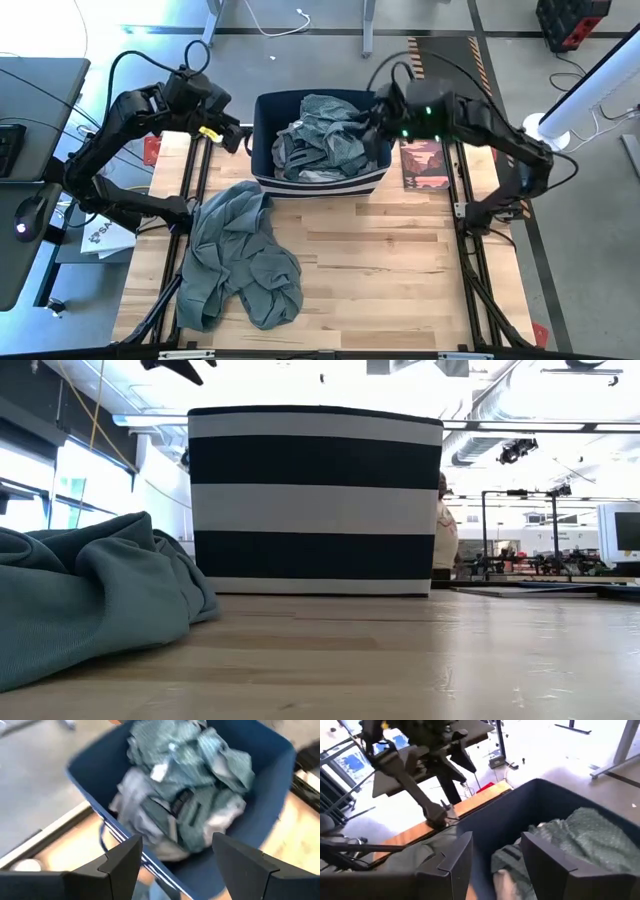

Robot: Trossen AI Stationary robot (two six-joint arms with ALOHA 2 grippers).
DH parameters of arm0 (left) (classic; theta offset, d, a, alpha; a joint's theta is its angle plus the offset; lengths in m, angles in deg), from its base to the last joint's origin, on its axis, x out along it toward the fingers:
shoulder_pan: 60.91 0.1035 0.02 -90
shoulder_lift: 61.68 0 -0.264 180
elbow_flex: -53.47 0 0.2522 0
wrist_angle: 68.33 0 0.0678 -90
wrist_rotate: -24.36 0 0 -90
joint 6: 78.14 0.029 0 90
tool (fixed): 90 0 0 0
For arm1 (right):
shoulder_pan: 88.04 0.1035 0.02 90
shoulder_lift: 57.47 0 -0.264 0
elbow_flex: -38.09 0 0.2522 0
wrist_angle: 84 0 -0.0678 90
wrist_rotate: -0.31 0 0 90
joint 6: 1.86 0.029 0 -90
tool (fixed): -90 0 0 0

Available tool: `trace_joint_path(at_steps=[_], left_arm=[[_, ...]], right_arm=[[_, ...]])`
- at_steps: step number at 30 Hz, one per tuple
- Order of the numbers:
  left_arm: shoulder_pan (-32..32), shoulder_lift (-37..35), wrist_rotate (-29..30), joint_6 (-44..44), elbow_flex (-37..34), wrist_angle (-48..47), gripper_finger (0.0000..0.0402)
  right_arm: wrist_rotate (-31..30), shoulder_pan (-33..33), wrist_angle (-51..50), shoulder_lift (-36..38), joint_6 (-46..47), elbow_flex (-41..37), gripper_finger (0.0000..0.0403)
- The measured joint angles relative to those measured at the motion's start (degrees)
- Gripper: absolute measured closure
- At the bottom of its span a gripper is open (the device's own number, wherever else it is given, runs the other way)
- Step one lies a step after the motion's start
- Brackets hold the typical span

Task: Sort clothes
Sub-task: Put the gray pants into the blue bin

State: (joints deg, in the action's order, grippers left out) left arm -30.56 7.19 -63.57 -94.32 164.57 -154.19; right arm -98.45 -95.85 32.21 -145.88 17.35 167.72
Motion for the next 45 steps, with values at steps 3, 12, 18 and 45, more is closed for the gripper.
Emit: trace_joint_path(at_steps=[3,12,18,45], left_arm=[[-2.74,-0.74,-0.53,-3.17,-0.02,-3.16,0.0165],[-27.08,-5.62,15.58,-25.58,-2.57,-13.99,0.0201],[-40.98,-5.87,16.94,-38.77,-16.22,-13.24,0.0208],[-48.26,1.84,-3.74,-64.23,-71.29,37.25,0.027]], right_arm=[[-5.88,6.33,-1.58,1.27,2.81,-3.6,0.0237],[-15.24,18.11,-1.99,4.52,11.37,-15.59,0.0237],[-14.75,22.61,-3.08,5.4,12.44,-17.65,0.0237],[-14.67,23.6,-4.59,5.76,9.26,-17.28,0.0237]])
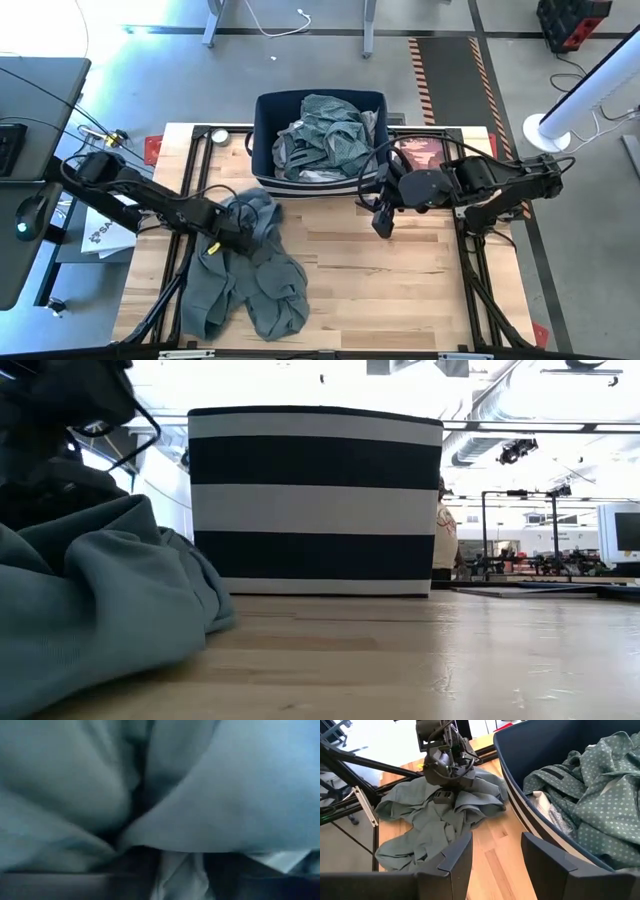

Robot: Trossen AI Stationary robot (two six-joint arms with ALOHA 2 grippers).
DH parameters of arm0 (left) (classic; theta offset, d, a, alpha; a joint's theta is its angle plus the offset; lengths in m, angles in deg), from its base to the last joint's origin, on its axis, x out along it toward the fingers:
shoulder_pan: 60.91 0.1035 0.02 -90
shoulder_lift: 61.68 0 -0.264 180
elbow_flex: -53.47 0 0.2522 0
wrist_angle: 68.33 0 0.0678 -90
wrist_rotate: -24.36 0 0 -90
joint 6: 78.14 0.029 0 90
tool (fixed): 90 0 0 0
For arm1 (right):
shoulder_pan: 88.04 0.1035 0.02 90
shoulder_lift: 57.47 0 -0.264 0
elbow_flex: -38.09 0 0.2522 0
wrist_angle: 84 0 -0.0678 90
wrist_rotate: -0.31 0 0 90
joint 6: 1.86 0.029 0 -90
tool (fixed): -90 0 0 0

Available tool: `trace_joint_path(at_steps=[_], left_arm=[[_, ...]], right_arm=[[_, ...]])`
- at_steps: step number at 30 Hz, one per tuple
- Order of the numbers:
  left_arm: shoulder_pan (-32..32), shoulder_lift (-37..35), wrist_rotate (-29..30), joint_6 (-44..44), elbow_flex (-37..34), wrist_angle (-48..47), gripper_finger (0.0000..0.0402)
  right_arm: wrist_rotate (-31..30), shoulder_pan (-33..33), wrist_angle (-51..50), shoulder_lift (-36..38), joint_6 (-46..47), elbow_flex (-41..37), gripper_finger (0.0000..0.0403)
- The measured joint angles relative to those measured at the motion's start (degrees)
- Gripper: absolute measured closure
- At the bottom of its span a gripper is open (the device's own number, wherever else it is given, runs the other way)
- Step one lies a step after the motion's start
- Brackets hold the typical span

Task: Sort clothes
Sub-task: Put the gray pants into the blue bin

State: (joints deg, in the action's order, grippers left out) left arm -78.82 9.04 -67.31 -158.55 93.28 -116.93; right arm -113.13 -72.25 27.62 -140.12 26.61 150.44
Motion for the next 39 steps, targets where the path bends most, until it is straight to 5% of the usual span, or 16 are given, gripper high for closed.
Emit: trace_joint_path(at_steps=[3,5,10,19,28,33,39], left_arm=[[-0.96,0.45,1.69,-1.04,0.87,0.22,0.0367],[-1.14,0.06,2.77,1.39,2.62,0.04,0.0387],[-2.19,-1.89,6.22,15.89,14.54,-4.27,0.0396],[-2.93,-1.94,17.99,30.18,50.35,-18.07,0.0399],[-2.66,5.39,32.08,48.12,80.74,-14.97,0.04],[-1.13,13.46,32.09,60.76,93.18,-8.53,0.0401],[1.89,20.09,27.34,68.52,102.09,-2.36,0.0401]], right_arm=[[0.02,0.0,-0.01,0.04,-0.16,0.0,0.0237],[0.0,0.0,0.01,0.04,-0.49,0.0,0.0237],[0.52,0.0,0.01,0.04,-3.19,0.0,0.0237],[2.19,-0.46,2.07,0.04,-8.0,0.0,0.0237],[8.37,-4.04,27.41,1.77,-16.79,0.0,0.0233],[11.71,-5.84,40.57,1.8,-18.45,0.04,0.0194],[13.28,-6.42,40.84,0.22,-19.74,0.04,0.0128]])
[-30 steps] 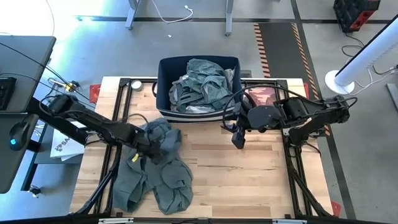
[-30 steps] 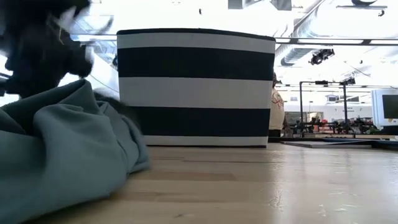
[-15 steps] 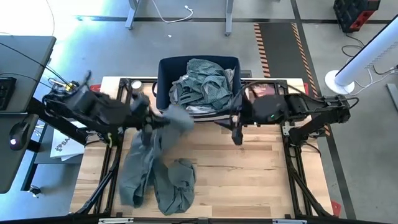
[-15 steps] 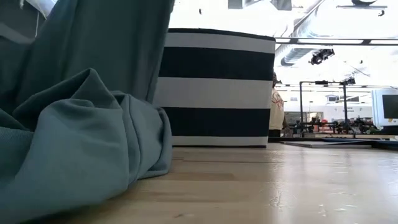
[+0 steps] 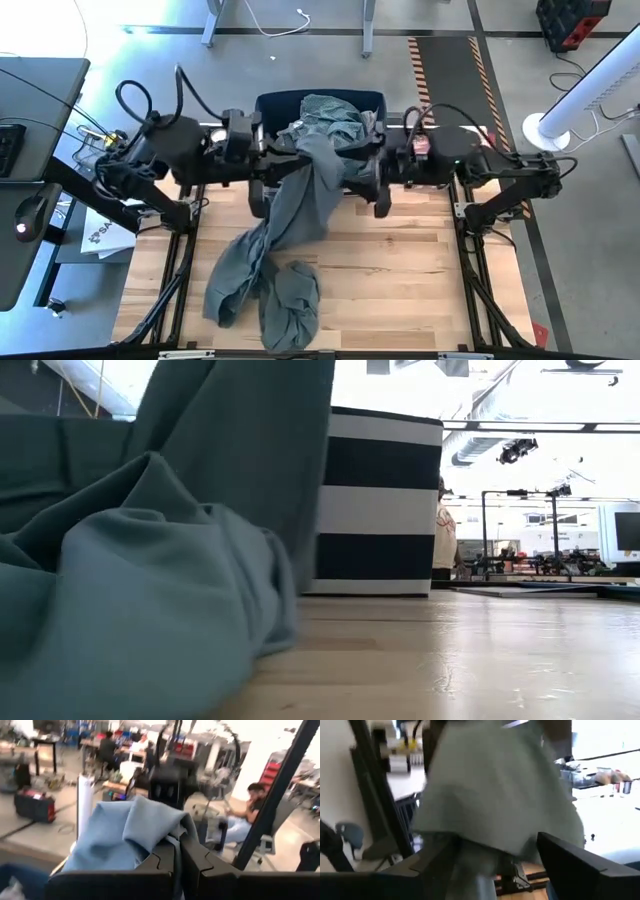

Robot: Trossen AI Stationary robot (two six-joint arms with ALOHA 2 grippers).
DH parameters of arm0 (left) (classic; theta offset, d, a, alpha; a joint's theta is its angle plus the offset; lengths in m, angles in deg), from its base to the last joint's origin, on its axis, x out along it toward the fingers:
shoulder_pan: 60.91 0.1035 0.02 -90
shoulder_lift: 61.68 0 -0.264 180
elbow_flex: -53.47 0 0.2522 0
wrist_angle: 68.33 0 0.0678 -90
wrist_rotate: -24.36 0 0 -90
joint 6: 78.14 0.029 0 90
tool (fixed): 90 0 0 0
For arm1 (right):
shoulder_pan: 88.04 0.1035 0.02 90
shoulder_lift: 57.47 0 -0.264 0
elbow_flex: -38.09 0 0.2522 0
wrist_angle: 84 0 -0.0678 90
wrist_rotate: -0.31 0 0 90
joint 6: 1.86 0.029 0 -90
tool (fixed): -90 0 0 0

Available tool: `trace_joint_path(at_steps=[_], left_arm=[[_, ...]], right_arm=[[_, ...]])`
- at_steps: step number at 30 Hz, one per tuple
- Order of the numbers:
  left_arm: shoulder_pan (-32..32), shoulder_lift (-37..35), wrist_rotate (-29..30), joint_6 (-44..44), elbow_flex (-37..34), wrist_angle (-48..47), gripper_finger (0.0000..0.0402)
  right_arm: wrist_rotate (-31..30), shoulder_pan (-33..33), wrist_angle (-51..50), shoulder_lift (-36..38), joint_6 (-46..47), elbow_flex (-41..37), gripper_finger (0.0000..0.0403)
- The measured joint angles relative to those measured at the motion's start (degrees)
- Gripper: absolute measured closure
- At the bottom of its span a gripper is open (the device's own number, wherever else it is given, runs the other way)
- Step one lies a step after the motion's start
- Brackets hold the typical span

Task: Sort clothes
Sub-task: Put the gray pants into the blue bin

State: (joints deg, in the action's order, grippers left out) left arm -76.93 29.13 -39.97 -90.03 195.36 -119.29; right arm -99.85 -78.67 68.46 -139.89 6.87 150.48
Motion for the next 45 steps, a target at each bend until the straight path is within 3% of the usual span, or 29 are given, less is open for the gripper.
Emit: trace_joint_path(at_steps=[5,9,12,16,18,23,26,30,33,37,43,45], left_arm=[[3.06,2.77,-6.05,3.02,2.15,8.05,0.0401],[5.04,4.17,-11.95,2.99,2.19,14.91,0.0401],[5.71,4.35,-13.44,1.73,2.19,18.2,0.04],[6.0,3.03,-13.51,1.85,2.19,17.92,0.0385],[5.76,1.77,-13.53,3.29,2.19,16.21,0.0366],[4.25,-2.63,-10.71,1.85,2.36,2.71,0.029],[3.01,-4.2,-5.23,-2.53,2.12,-10.29,0.0248],[1.56,-3.52,0.5,-7.94,2.06,-26.86,0.0219],[1.26,-1.15,1.42,-8.64,2.02,-33.32,0.0212],[1.78,3.7,-0.64,-2.14,1.97,-31.08,0.0211],[7.1,13.4,-15.72,5.95,1.97,-20.25,0.0211],[8.71,16.77,-17.95,7.65,1.93,-16.35,0.021]], right_arm=[[7.48,0.04,0.69,-4.16,-4.26,0.02,0.0123],[7.19,0.05,3.8,-8.24,-3.61,-0.02,0.0154],[6.55,0.02,7.88,-10.22,-3.82,-0.02,0.0224],[3.07,0.04,9.81,-10.22,-4.51,-0.02,0.0359],[-0.47,-0.02,9.98,-8.86,-6.16,-0.02,0.0388],[-10.11,-0.64,12.0,-2.59,-8.93,-0.04,0.0397],[-13.91,-0.79,14.73,1.66,-11.63,-0.04,0.0397],[-14.77,-0.77,22.11,6.09,-16.77,-0.04,0.04],[-14.66,-0.77,27.04,8.5,-18.3,-0.03,0.0401],[-14.01,-0.77,28.53,10.33,-20.54,-0.02,0.0401],[-13.83,-0.77,28.25,11.36,-21.44,-0.02,0.0402],[-13.81,-0.72,28.26,11.8,-21.26,-0.02,0.0402]])
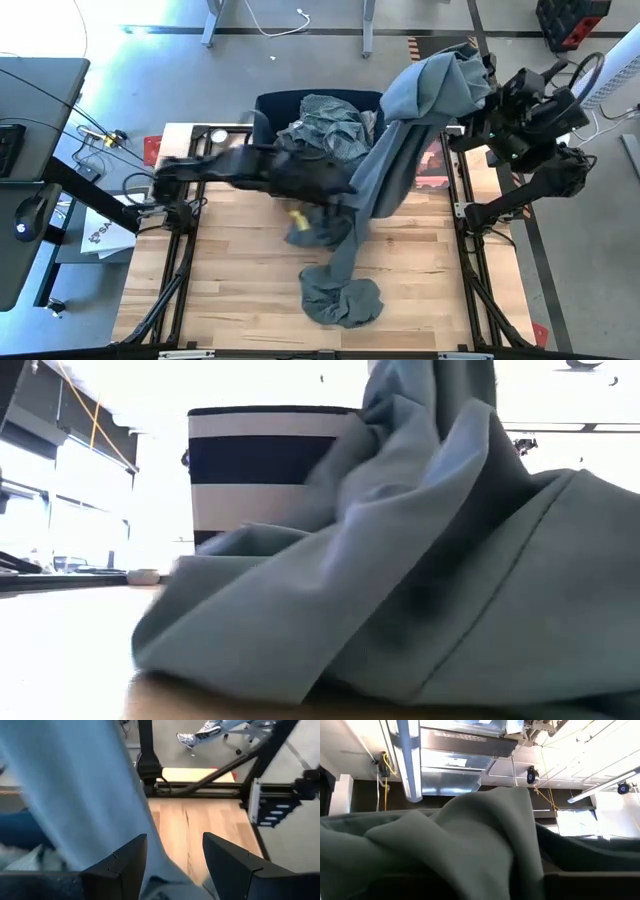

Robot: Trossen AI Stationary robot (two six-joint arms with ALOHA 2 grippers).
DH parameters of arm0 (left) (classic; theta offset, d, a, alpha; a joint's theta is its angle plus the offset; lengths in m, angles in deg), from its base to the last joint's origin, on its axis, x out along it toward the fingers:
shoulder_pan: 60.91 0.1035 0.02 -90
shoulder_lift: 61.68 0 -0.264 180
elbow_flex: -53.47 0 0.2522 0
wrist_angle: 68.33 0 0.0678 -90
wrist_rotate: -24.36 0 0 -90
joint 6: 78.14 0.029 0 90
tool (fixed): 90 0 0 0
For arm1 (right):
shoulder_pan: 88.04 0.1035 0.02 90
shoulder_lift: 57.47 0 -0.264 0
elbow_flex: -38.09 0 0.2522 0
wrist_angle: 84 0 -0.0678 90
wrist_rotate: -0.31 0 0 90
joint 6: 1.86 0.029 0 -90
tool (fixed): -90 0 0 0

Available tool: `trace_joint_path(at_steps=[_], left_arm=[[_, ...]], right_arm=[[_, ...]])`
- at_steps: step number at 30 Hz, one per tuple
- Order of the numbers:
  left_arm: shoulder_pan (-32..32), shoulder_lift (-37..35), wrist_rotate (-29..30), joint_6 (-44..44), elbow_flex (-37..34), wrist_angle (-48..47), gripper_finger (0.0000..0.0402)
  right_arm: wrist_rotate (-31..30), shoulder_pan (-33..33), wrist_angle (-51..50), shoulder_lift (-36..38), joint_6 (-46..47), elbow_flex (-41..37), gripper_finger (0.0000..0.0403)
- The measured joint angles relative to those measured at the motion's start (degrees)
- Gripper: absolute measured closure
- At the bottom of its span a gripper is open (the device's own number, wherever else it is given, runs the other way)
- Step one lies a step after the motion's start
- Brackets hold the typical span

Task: Sort clothes
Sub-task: Put the gray pants into the blue bin

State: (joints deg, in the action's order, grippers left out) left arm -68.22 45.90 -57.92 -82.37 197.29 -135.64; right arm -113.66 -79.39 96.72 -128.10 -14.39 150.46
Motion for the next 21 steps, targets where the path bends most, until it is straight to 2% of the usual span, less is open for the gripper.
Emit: trace_joint_path(at_steps=[3,8,11,16,21], left_arm=[[2.09,4.54,-0.23,-0.83,-0.05,8.17,0.021],[4.31,10.17,-4.19,-7.47,-0.03,24.77,0.0218],[4.36,10.81,-5.12,-6.85,0.02,32.01,0.0259],[6.31,9.55,-5.48,-4.24,3.5,34.3,0.0383],[9.03,6.24,-5.67,-4.48,4.11,38.41,0.0397]], right_arm=[[1.1,0.9,-0.01,0.91,2.91,0.0,0.0402],[11.07,2.62,0.04,3.82,12.13,0.0,0.0402],[16.56,3.87,0.14,4.94,16.56,0.0,0.0402],[21.17,6.58,-0.05,5.06,18.93,0.0,0.0402],[21.1,8.34,-1.07,4.26,17.11,0.0,0.0402]])
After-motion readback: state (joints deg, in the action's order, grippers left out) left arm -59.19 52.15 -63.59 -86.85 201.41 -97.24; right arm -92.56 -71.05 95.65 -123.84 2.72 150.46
